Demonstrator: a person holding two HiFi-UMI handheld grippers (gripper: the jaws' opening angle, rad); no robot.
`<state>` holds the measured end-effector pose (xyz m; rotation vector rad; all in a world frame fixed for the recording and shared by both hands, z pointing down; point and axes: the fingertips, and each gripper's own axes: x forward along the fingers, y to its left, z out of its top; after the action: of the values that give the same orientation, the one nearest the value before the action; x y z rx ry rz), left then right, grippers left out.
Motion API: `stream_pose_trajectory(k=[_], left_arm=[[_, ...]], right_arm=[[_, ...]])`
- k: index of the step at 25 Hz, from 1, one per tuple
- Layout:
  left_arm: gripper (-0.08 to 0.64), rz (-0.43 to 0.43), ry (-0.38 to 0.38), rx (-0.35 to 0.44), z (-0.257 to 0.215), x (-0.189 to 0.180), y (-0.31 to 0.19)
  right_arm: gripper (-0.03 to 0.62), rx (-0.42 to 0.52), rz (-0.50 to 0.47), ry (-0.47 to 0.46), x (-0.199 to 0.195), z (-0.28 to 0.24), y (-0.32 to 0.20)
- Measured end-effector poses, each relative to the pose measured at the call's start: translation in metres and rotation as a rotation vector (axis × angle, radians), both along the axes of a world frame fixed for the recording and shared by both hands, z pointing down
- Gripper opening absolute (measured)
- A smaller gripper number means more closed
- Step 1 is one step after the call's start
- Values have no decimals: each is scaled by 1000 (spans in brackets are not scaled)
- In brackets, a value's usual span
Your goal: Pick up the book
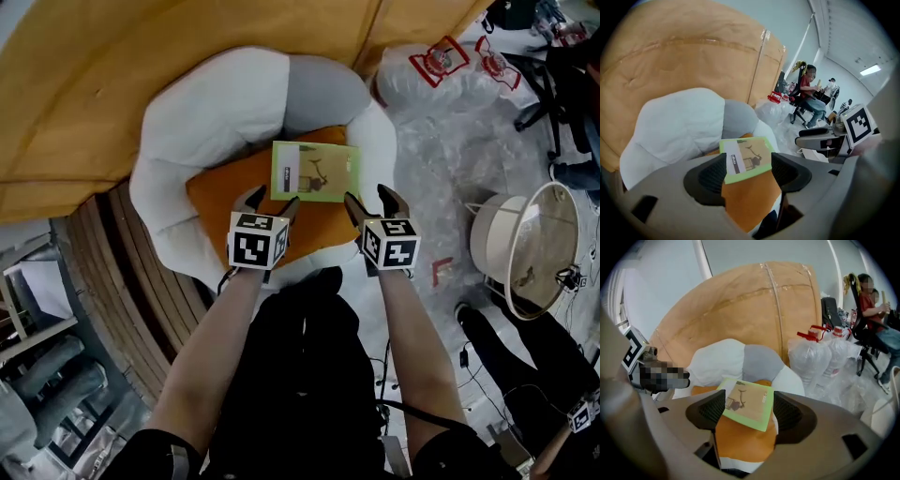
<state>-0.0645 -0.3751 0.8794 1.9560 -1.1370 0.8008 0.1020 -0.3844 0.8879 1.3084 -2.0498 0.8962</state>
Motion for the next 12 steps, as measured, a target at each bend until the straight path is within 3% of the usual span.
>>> stream_pose_trajectory(k=[7,12], left_arm=[[309,-15,-53,-54,109,-11,-23],[353,-23,-49,-111,161,-12,-29]], right_arm=[[314,-62,46,-41,6,113,-20],[349,-123,91,-126,7,164,-26]])
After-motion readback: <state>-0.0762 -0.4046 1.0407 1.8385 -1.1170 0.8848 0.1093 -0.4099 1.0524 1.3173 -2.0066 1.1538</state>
